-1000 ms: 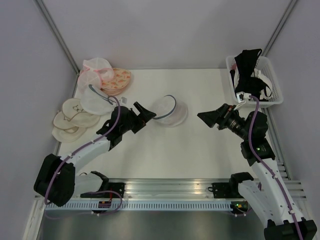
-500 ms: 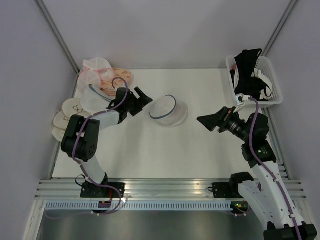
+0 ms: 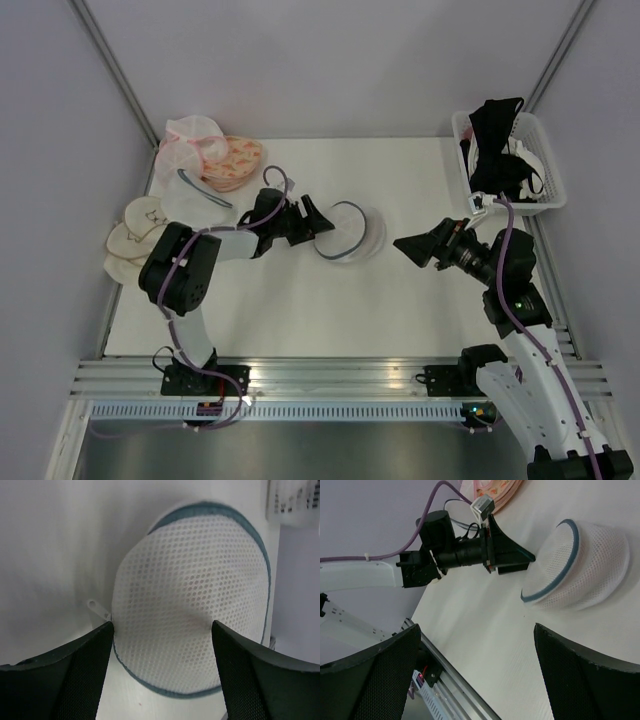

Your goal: Unzip the laundry bag and remove the bra

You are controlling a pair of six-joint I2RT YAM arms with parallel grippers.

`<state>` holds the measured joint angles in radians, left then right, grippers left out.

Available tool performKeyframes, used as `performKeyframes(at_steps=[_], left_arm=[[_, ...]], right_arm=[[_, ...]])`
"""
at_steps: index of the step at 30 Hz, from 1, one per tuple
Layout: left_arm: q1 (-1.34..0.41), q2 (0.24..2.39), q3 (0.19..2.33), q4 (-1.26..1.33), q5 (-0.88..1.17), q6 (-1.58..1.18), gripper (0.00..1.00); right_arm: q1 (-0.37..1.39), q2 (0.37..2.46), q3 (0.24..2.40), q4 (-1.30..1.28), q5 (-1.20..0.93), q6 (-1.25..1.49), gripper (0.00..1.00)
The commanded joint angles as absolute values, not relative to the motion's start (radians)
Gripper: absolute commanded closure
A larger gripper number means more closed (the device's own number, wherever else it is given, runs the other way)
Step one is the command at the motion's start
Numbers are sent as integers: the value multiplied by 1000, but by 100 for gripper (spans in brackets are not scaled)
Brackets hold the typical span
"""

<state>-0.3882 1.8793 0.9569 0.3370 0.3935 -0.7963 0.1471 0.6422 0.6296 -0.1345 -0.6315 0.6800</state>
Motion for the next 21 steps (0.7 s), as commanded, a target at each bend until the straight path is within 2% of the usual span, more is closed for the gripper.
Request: performKeyframes(at_steps=[1, 7, 13, 18, 19, 21], left_arm=[[-486, 1757, 852, 445, 440, -776, 17], [-624, 1609, 680, 500, 388, -912, 19], [-762, 1487, 600, 546, 318, -988, 19], [-762, 1411, 664, 288, 122, -783, 10], [-758, 1398, 705, 243, 26, -726, 4], [-749, 1400, 732, 203, -52, -669, 1]], right_arm=[[152, 640, 617, -117, -640, 672, 2], [152, 623, 606, -136, -635, 667, 2], [153, 604, 592, -150, -621, 664, 2], [152, 603, 592, -160, -629, 664, 2], [152, 600, 594, -170, -630, 660, 2], [153, 595, 597, -186, -629, 647, 2]])
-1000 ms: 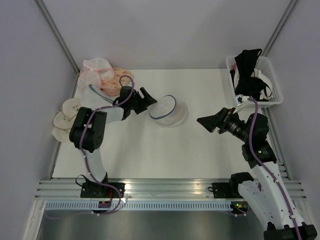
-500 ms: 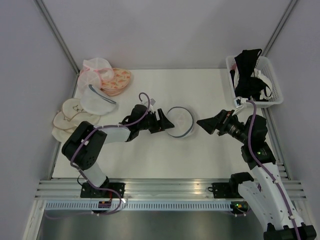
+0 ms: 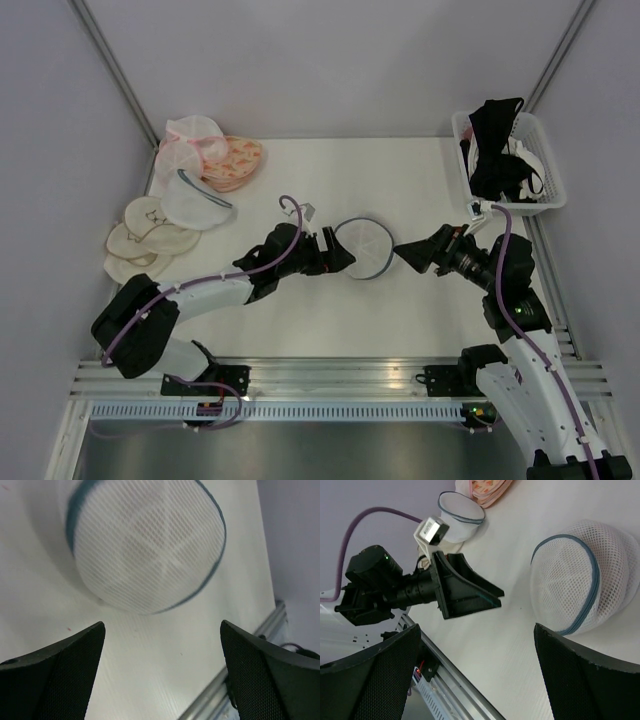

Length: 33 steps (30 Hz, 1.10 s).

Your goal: Unzip the laundry bag and remove the bra

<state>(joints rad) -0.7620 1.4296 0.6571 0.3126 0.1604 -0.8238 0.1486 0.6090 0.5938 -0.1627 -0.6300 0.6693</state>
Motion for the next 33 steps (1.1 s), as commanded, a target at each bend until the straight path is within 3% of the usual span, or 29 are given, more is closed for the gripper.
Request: performKeyframes(at_steps=[1, 9, 23, 26, 27, 29, 30, 32, 33], left_arm=[[-732, 1420, 748, 174, -114, -646, 0], [-635, 1620, 813, 274, -26, -611, 0], [-614, 1831, 703, 848, 466, -770, 15], [-614, 1907, 715, 908, 514, -813, 27], [-612, 1920, 716, 943, 529, -831, 39], [-612, 1956, 722, 969, 545, -848, 51], [-612, 1962, 724, 982, 557, -867, 63], [-612, 1970, 727, 1012, 572, -880, 73], [-614, 1968, 732, 1017, 581, -896, 83]], right_arm=[[152, 594, 597, -193, -624, 647, 2], [152, 575, 597, -207, -623, 649, 2], [153, 583, 597, -244, -607, 621, 2], [152, 584, 595, -250, -604, 617, 2], [152, 583, 595, -256, -601, 615, 2], [152, 577, 592, -262, -594, 615, 2], [152, 574, 591, -267, -592, 612, 2], [152, 569, 588, -276, -581, 615, 2], [152, 568, 586, -278, -581, 612, 2]])
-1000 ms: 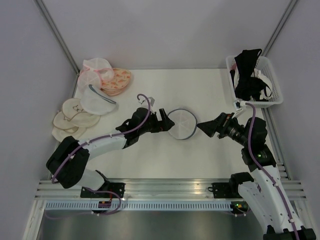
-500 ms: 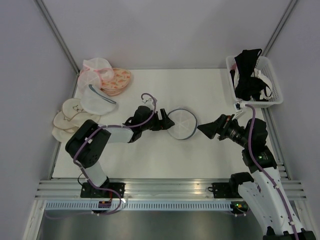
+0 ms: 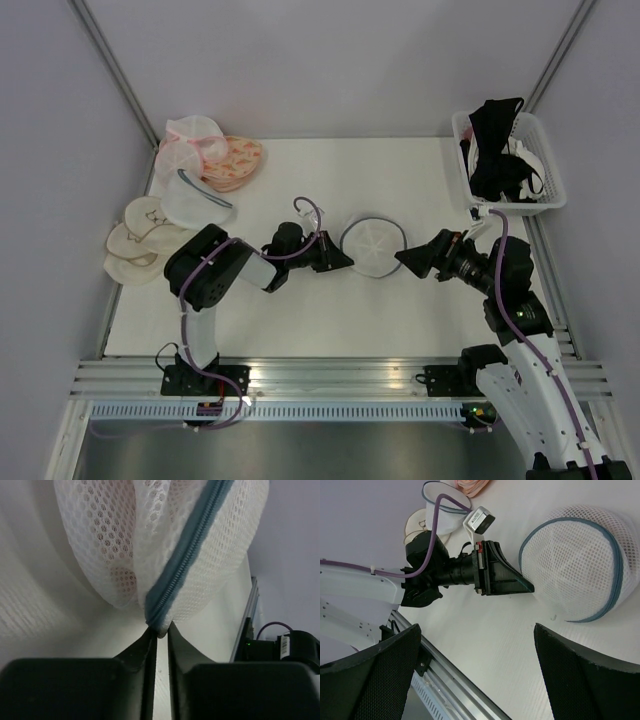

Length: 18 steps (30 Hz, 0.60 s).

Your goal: Unzip the laundry bag and remove the bra

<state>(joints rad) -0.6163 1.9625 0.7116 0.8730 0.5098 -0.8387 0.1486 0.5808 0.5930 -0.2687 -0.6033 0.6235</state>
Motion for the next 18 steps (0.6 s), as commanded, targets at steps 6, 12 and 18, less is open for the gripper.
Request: performKeyframes(at_steps=[6, 12, 18], left_arm=[[-615, 1915, 674, 1135, 578, -1011, 98], [-623, 1754, 499, 1242, 430, -1190, 98], [-638, 1530, 419, 1021, 287, -1393, 98]], right_arm=[[152, 574, 583, -281, -578, 601, 2], [152, 575, 591, -288, -572, 587, 2], [152, 564, 482, 30, -664, 920, 2]])
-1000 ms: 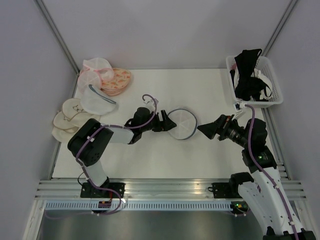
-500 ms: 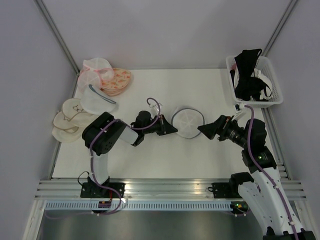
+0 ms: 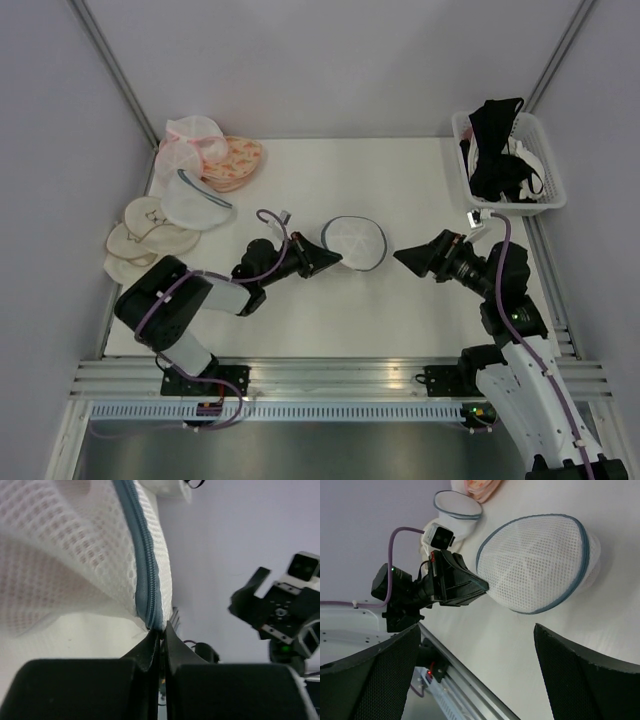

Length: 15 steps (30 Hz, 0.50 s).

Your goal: Unzip the laundry bag and remove the bra

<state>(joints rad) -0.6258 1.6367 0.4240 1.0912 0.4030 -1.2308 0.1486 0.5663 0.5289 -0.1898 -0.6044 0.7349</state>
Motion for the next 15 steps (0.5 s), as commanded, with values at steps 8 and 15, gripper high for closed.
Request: performKeyframes(at_steps=[8, 15], left_arm=[[-664, 1206, 460, 517, 141, -1520, 98], [-667, 1209, 471, 456, 123, -1565, 98]], right_arm=[[184, 667, 454, 4, -668, 774, 2], [334, 756, 560, -81, -509, 632, 4]])
